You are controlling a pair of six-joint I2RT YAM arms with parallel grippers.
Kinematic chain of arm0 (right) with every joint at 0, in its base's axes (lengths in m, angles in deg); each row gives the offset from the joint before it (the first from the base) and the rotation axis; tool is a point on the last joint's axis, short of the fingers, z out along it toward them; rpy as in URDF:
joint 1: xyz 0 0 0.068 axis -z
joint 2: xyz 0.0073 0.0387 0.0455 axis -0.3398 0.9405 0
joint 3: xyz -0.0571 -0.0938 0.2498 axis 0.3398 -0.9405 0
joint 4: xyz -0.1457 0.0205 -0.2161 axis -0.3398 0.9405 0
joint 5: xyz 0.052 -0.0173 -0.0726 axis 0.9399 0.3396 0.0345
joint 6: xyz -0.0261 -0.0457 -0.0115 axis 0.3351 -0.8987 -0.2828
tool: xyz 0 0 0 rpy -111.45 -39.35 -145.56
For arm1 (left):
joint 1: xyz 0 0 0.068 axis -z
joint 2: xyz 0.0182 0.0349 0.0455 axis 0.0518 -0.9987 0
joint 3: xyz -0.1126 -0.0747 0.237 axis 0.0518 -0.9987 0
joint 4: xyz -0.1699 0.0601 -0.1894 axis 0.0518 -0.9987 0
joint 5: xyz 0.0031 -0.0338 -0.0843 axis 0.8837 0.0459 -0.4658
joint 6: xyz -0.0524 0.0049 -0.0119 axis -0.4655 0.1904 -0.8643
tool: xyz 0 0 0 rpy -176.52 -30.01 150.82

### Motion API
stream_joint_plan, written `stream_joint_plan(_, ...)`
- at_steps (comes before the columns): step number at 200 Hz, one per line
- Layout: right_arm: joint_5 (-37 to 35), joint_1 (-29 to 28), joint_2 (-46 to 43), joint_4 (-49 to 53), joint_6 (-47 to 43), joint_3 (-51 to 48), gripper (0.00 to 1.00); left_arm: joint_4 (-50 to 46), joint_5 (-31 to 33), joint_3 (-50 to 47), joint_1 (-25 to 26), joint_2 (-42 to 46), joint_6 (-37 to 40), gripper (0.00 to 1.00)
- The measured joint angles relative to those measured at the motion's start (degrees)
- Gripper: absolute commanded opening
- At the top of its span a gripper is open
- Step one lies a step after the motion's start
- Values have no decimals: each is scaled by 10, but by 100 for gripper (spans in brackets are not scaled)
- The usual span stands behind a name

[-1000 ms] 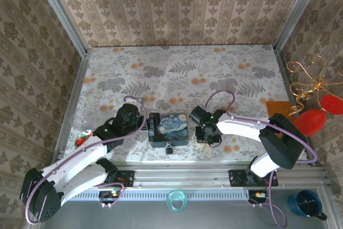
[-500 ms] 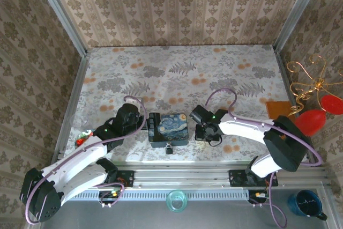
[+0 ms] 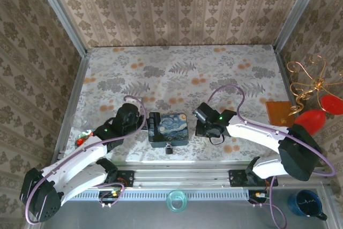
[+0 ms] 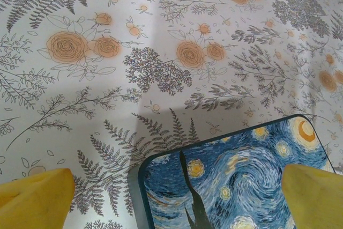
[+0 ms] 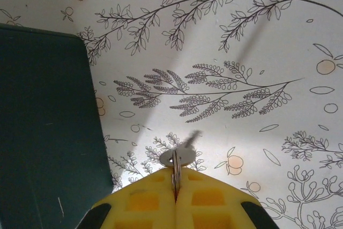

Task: Unlock a padlock with a key

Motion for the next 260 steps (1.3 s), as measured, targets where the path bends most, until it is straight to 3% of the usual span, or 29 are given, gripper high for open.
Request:
stream_joint_plan(65, -9, 1, -14, 73, -61, 132, 0, 49, -16, 0, 11, 14, 92, 100)
stream_joint_plan(120, 15, 1, -15, 87, -84, 260, 0, 290, -118, -69, 11, 13, 195, 99)
stream_joint_plan(144, 42, 0, -12, 85, -84, 295, 0, 389, -147, -117, 11, 3, 252, 90)
stream_joint_plan(199, 92, -6, 8, 65, -78, 330, 0, 507, -214, -120, -9, -42, 320, 67)
stream_joint_plan(260, 136, -22, 45, 30, -71, 351, 0, 552, -273, -107, -19, -94, 329, 62)
